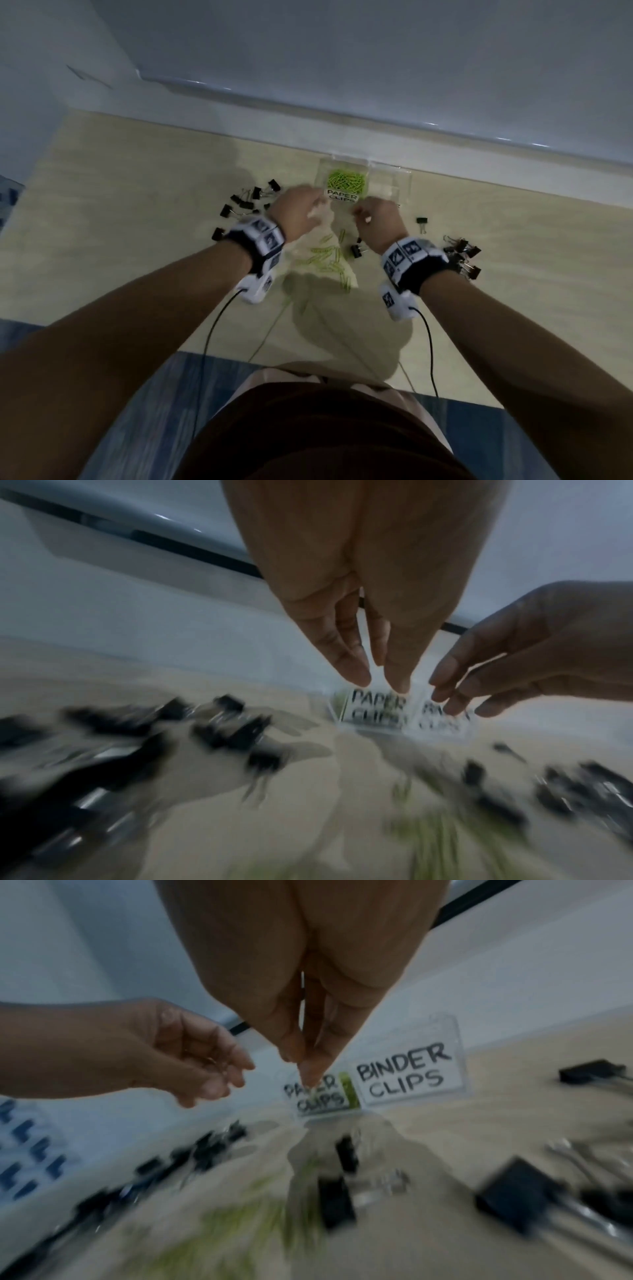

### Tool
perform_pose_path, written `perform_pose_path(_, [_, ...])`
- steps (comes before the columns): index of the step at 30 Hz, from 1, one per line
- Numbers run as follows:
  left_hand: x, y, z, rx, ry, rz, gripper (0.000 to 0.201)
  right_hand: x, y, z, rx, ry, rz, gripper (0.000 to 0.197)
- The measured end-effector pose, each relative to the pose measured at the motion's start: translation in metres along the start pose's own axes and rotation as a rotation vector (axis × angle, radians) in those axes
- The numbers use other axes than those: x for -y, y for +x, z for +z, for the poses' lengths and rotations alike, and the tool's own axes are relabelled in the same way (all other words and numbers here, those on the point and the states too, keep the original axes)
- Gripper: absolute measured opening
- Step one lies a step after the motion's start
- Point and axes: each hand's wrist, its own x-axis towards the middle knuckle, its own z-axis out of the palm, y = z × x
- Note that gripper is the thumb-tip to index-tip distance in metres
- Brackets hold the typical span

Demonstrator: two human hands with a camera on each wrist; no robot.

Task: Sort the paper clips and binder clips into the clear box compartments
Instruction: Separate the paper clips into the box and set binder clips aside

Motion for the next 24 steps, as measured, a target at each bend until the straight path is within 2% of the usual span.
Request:
perform_pose_path(2, [0.017,-0.041,0.015,0.171,0.107,-0.048,0.055,0.002,-0.014,0.016,0.168,-0.07,-0.041,0.029])
perform_pose_path(4, [0.03,-0.073,0.036,0.274,0.272,-0.098,0.091,0.004,-0.019,0.033,0.302,-0.154,-0.052,0.034])
perform_pose_path(6, [0.035,-0.092,0.054,0.299,0.394,-0.131,0.12,0.007,-0.022,0.047,0.388,-0.236,-0.048,0.041])
perform_pose_path(7, [0.036,-0.095,0.061,0.28,0.412,-0.14,0.125,0.008,-0.025,0.053,0.41,-0.271,-0.048,0.045])
perform_pose_path(9, [0.033,-0.094,0.071,0.216,0.392,-0.148,0.118,0.008,-0.036,0.058,0.436,-0.339,-0.079,0.054])
perform_pose_path(13, [0.028,-0.08,0.075,0.138,0.119,-0.149,0.074,0.004,-0.066,0.062,0.44,-0.367,-0.25,0.054])
perform_pose_path(15, [0.028,-0.074,0.072,0.15,0.014,-0.101,0.056,0.002,-0.079,0.055,0.448,-0.303,-0.255,0.054])
perform_pose_path(17, [0.029,-0.073,0.07,0.128,-0.006,-0.044,0.043,-0.001,-0.087,0.044,0.375,-0.229,-0.223,0.046])
perform_pose_path(19, [0.031,-0.075,0.067,0.084,0.033,-0.017,0.044,-0.007,-0.094,0.035,0.246,-0.16,-0.149,0.036])
perform_pose_path(20, [0.033,-0.078,0.066,0.066,0.066,-0.029,0.051,-0.01,-0.097,0.033,0.206,-0.145,-0.08,0.035])
perform_pose_path(22, [0.036,-0.084,0.065,0.059,0.126,-0.102,0.074,-0.015,-0.1,0.034,0.223,-0.153,0.083,0.048])
perform_pose_path(24, [0.038,-0.088,0.066,0.075,0.158,-0.17,0.088,-0.012,-0.102,0.04,0.307,-0.192,0.183,0.064])
